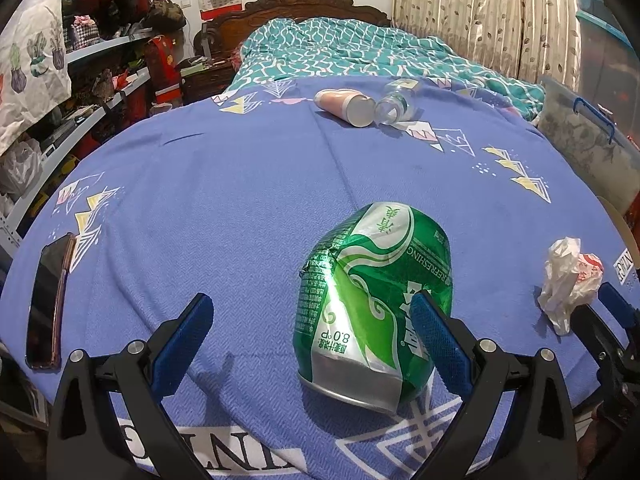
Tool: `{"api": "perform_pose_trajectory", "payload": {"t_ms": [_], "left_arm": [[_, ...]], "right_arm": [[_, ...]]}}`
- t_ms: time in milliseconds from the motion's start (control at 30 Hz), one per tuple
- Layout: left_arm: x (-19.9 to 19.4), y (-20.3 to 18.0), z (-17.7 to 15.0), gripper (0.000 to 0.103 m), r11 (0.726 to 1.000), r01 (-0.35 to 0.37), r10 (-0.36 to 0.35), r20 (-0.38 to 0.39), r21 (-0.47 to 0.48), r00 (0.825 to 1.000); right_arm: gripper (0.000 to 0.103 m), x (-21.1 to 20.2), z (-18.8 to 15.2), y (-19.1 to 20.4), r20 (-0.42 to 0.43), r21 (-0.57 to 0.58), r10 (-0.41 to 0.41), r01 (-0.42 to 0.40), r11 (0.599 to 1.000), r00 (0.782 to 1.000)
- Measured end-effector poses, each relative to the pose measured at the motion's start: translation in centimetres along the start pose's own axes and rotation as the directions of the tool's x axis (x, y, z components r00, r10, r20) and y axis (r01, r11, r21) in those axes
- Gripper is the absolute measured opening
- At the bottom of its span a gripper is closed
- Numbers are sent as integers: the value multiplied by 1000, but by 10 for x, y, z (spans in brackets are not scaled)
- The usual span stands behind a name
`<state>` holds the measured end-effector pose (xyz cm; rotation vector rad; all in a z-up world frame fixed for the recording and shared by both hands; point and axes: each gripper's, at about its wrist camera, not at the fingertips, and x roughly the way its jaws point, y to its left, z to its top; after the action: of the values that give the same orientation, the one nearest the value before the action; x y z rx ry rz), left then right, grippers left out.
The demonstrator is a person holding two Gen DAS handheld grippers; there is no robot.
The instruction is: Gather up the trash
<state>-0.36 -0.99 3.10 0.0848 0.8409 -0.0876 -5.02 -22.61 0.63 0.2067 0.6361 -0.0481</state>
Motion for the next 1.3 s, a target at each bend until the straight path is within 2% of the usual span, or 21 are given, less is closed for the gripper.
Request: {"api": "perform_pose_trajectory", "payload": {"t_ms": [767, 1033, 1300], "left_arm": [[4, 0, 3, 94, 1000, 1, -1, -8, 0, 1000], [1, 24, 11, 94, 992, 72, -76, -30, -108, 997], [14, 20, 18, 94, 985, 134, -142, -70, -110, 987]], "right_arm": [[100, 16, 4, -2, -48, 5, 10, -10, 1000, 999], [100, 5, 4, 4, -14, -16, 14, -15, 1000, 1000], [100, 11, 3, -2, -36, 0, 7, -7, 1000, 999]]}}
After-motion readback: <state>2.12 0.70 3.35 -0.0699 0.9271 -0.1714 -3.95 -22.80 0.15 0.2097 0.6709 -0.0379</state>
